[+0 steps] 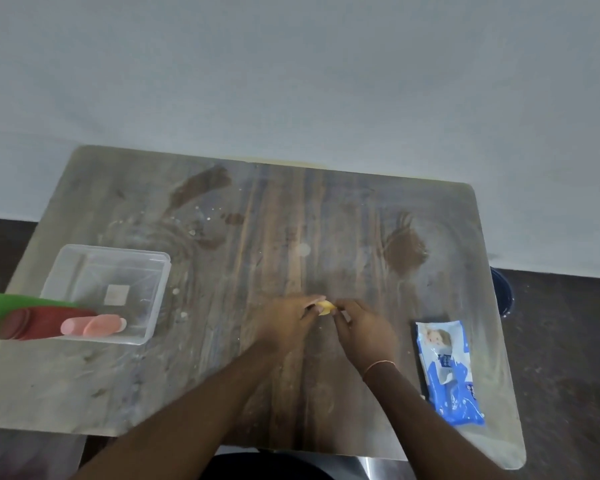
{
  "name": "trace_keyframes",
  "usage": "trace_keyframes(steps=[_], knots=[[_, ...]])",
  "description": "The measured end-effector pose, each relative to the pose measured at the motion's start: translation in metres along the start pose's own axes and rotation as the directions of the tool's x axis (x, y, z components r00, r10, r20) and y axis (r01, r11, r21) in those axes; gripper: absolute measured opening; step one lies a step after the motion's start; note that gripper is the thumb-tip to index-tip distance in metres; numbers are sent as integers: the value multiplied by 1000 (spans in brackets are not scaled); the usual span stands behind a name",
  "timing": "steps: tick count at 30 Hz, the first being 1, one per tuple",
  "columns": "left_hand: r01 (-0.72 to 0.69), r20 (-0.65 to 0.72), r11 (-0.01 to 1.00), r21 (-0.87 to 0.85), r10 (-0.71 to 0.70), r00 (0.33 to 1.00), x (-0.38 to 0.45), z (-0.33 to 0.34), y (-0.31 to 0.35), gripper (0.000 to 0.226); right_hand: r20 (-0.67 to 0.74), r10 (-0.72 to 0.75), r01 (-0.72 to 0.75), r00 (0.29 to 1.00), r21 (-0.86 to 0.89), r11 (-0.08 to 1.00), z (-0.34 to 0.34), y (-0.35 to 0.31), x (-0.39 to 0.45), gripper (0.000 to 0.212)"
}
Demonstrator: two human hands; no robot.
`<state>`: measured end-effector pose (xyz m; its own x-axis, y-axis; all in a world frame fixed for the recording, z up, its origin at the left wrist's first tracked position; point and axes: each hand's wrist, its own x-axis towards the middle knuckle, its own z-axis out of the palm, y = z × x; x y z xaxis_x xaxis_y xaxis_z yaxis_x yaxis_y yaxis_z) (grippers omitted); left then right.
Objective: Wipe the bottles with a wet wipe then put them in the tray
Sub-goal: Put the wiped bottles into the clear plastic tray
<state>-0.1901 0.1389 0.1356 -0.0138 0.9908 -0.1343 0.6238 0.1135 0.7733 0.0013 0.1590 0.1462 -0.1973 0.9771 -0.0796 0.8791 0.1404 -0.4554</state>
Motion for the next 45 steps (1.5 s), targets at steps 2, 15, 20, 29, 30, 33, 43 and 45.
trace_keyframes(steps=[2, 15, 20, 29, 30, 33, 43, 45], knots=[[43, -79, 999, -23, -45, 996, -14, -22, -12, 28, 10, -66, 66, 998, 9, 998, 12, -23, 4, 13], [322, -392, 943, 81, -267, 880, -117, -193, -108, 23, 87, -530, 521, 844, 107, 847, 82, -223, 14, 30], [449, -372, 883, 138, -374, 850, -142, -250, -135, 27, 146, -565, 547, 812, 144, 824, 114, -282, 10, 22], [411, -245, 799, 438, -334, 910, -153, -285, -177, 26, 265, -527, 531, 808, 63, 845, 156, -324, 0, 27], [409, -232, 793, 451, -339, 912, -153, -286, -180, 25, 284, -517, 525, 808, 51, 849, 159, -327, -1, 29], [412, -207, 780, 472, -356, 911, -151, -285, -185, 27, 309, -484, 497, 818, 42, 867, 167, -330, -5, 34], [369, -67, 722, 585, -410, 910, -155, -274, -192, 38, 399, -379, 415, 835, -5, 910, 177, -333, -15, 34], [360, -77, 725, 587, -392, 917, -156, -274, -194, 36, 401, -363, 396, 841, 0, 918, 177, -334, -16, 36]])
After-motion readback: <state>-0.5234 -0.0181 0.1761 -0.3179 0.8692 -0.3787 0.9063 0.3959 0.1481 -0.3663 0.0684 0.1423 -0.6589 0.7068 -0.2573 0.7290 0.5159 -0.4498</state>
